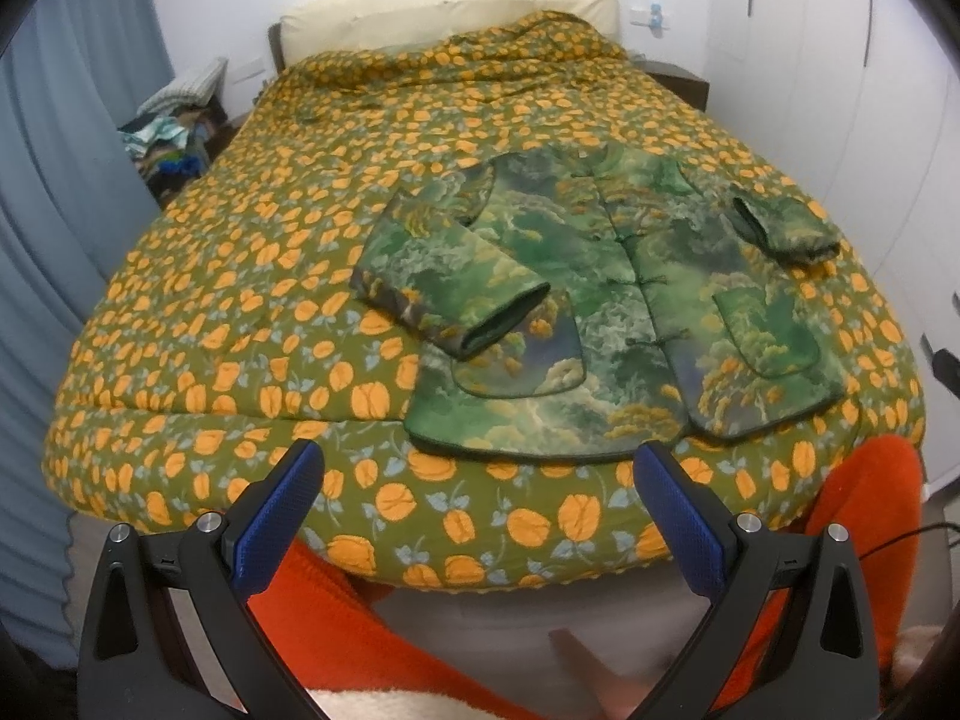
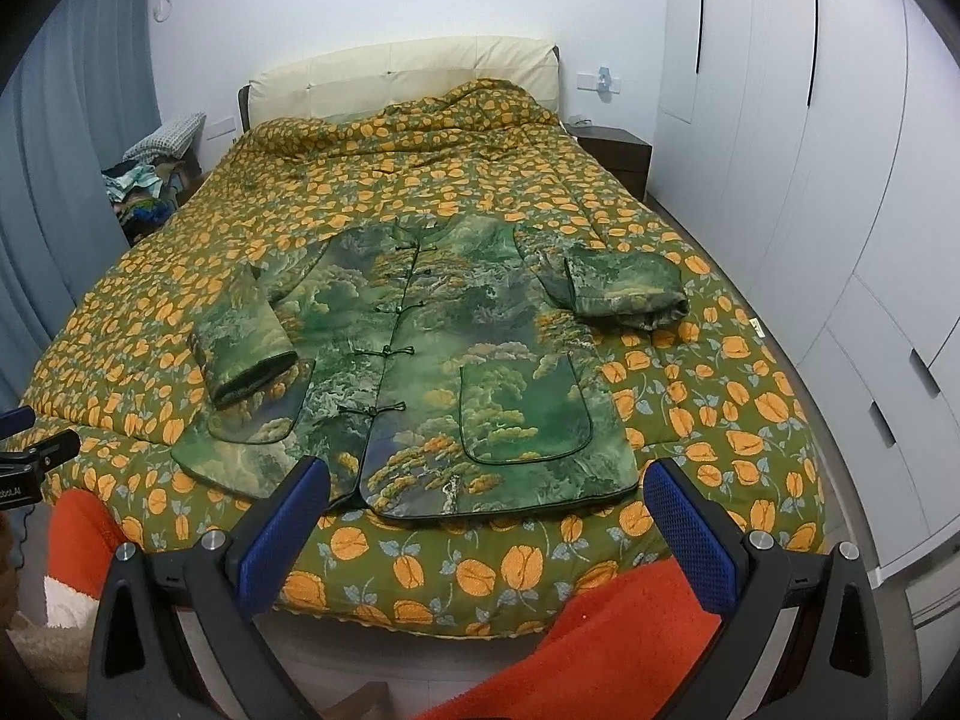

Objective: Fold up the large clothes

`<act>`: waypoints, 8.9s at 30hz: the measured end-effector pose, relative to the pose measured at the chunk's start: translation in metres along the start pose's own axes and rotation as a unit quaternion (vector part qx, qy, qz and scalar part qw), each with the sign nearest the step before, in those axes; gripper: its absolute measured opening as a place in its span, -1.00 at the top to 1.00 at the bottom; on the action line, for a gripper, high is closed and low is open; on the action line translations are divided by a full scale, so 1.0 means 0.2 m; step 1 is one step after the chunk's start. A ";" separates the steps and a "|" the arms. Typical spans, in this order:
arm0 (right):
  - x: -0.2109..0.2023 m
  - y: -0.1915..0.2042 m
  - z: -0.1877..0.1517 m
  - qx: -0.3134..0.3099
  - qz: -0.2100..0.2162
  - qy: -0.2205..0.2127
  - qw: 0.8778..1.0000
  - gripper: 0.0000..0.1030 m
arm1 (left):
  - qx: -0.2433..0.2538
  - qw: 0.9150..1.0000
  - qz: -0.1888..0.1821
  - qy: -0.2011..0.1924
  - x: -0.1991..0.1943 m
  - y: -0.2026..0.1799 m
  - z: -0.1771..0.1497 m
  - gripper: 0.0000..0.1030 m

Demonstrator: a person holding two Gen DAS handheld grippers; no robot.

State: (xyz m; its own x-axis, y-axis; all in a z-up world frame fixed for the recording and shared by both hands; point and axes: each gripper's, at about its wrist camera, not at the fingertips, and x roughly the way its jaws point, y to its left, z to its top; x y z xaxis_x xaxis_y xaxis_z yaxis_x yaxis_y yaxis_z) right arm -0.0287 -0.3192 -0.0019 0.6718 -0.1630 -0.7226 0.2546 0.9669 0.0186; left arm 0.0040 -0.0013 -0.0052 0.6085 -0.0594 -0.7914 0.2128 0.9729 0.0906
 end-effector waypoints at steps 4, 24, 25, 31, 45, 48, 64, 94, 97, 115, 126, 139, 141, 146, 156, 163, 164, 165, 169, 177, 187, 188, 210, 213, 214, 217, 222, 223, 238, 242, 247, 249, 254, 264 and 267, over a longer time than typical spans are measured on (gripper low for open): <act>0.00 0.01 0.01 -0.001 0.002 -0.001 1.000 -0.99 | 0.000 1.000 -0.001 0.001 0.00 0.00 0.00 -0.99; 0.02 0.03 0.00 -0.008 0.010 0.008 1.000 -0.99 | -0.001 1.000 0.000 0.003 0.00 0.02 0.00 -0.99; 0.02 0.03 0.00 -0.008 0.010 0.008 1.000 -0.99 | -0.001 1.000 0.000 0.003 0.00 0.02 0.00 -0.99; 0.03 0.04 -0.01 -0.009 0.008 0.010 1.000 -0.99 | -0.001 1.000 -0.001 0.006 0.01 0.02 -0.01 -0.99; 0.04 0.04 -0.03 -0.008 0.004 0.011 1.000 -0.99 | -0.006 1.000 0.005 0.012 0.05 0.04 -0.05 -0.99; 0.07 0.02 -0.03 -0.003 0.005 0.016 1.000 -0.99 | -0.006 1.000 0.010 0.006 0.10 0.08 -0.03 -0.99; 0.73 -0.44 0.03 0.081 0.059 0.066 0.993 -0.99 | -0.030 0.979 -0.090 0.182 1.47 0.43 0.10 -0.85; 1.54 -0.46 0.14 0.032 0.088 0.177 0.980 0.42 | -0.016 0.986 -0.075 0.148 1.33 0.40 0.22 0.89; 1.54 -0.38 0.17 0.014 0.105 0.173 0.979 0.42 | -0.038 0.984 -0.069 0.158 1.30 0.45 0.19 0.89; 1.45 -0.47 0.06 -0.001 0.122 0.218 0.968 0.57 | -0.060 0.975 -0.054 0.206 1.29 0.50 0.06 0.89; 1.45 -0.46 0.06 0.002 0.103 0.200 0.974 0.11 | -0.022 0.986 -0.007 0.163 1.20 0.41 0.09 0.16; 1.18 -0.66 0.45 -0.082 0.004 0.061 0.995 -0.65 | 0.046 0.995 0.087 0.000 0.88 0.27 0.23 -0.83; 1.25 -0.66 0.50 -0.093 0.000 0.062 0.994 -0.65 | 0.045 0.994 0.095 0.006 0.91 0.21 0.22 -0.83; 1.55 -0.39 0.58 -0.208 0.004 0.071 0.976 -0.63 | -0.015 0.997 0.073 0.025 0.96 0.19 0.19 -0.83; 1.89 -0.46 0.57 -0.286 -0.026 0.094 0.953 0.42 | -0.066 0.993 0.083 0.049 0.97 0.35 0.08 -0.83; 1.45 -0.99 0.81 -0.022 0.015 -0.010 1.000 0.54 | -0.080 0.993 0.074 0.048 0.96 0.35 0.09 -0.82; 1.41 -1.08 0.83 0.014 0.013 -0.019 1.000 0.54 | -0.077 0.993 0.073 0.045 0.95 0.34 0.09 -0.82; 1.35 -1.22 0.82 0.069 0.011 -0.029 0.997 0.54 | -0.075 0.994 0.072 0.043 0.94 0.33 0.10 -0.82; 1.30 -1.58 0.70 0.190 -0.034 -0.021 0.981 0.52 | -0.065 0.995 0.066 0.036 0.92 0.31 0.12 -0.82; 1.36 -1.92 0.24 0.357 -0.103 0.061 0.926 0.07 | 0.017 0.995 0.092 0.029 0.91 0.26 0.19 -0.83; 0.95 -1.20 0.24 0.197 -0.012 -0.022 0.980 -0.42 | 0.242 0.969 0.041 0.031 1.06 0.07 0.25 -0.92; 0.95 -1.13 0.23 0.182 -0.004 -0.020 0.983 -0.42 | 0.250 0.967 0.041 0.034 1.10 0.05 0.24 -0.93; 0.84 -0.39 0.04 0.053 0.088 -0.008 0.995 -0.42 | -0.214 0.974 0.075 -0.019 0.91 1.46 0.51 0.73; 0.86 -0.35 0.05 0.042 0.092 -0.001 0.995 -0.42 | -0.279 0.952 0.127 -0.006 0.97 1.69 0.39 0.45; 0.86 -0.33 0.05 0.038 0.095 0.003 0.995 -0.42 | -0.294 0.944 0.148 -0.001 0.99 1.74 0.35 0.29; 0.88 -0.29 0.04 0.033 0.100 0.012 0.994 -0.42 | -0.333 0.923 0.190 0.012 1.07 1.88 0.24 -0.33; 0.88 -0.26 0.04 0.020 0.099 0.014 0.995 -0.42 | -0.372 0.904 0.207 0.032 1.10 1.95 0.11 -0.41; 0.89 -0.26 0.04 0.020 0.096 0.016 0.995 -0.42 | -0.374 0.905 0.198 0.035 1.09 1.93 0.09 -0.41; 1.25 -0.30 0.03 -0.018 0.067 0.124 0.990 -0.42 | -0.144 0.985 -0.070 0.057 1.07 0.53 0.27 -0.78; 1.39 -0.26 -0.04 -0.042 0.050 0.180 0.981 -0.42 | -0.098 0.989 -0.060 0.092 1.21 0.30 0.23 -0.78; 1.40 -0.27 -0.15 -0.042 0.040 0.196 0.979 -0.47 | -0.036 0.991 -0.014 0.127 1.34 0.18 0.10 -0.82; 1.40 -0.28 -0.16 -0.037 0.042 0.198 0.979 -0.50 | -0.030 0.992 -0.005 0.121 1.33 0.17 0.10 -0.97; 1.41 -0.30 -0.17 -0.032 0.043 0.204 0.978 -0.57 | -0.047 0.991 -0.004 0.126 1.36 0.18 0.08 -0.99; 1.43 -0.26 -0.19 -0.032 0.032 0.203 0.978 -0.99 | -0.039 0.988 -0.006 0.147 1.37 0.17 0.09 -0.99; 1.41 -0.28 -0.18 -0.025 0.040 0.200 0.979 -0.99 | -0.046 0.989 -0.020 0.138 1.29 0.16 0.12 -0.98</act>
State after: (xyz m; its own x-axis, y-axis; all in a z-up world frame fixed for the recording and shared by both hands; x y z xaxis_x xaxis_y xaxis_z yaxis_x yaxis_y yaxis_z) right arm 0.1218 -0.4118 -0.2324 0.3597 -0.0067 -0.9331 0.1716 0.9834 0.0591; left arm 0.1863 0.0094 -0.1916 0.3653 -0.0479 -0.9296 0.1539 0.9880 0.0095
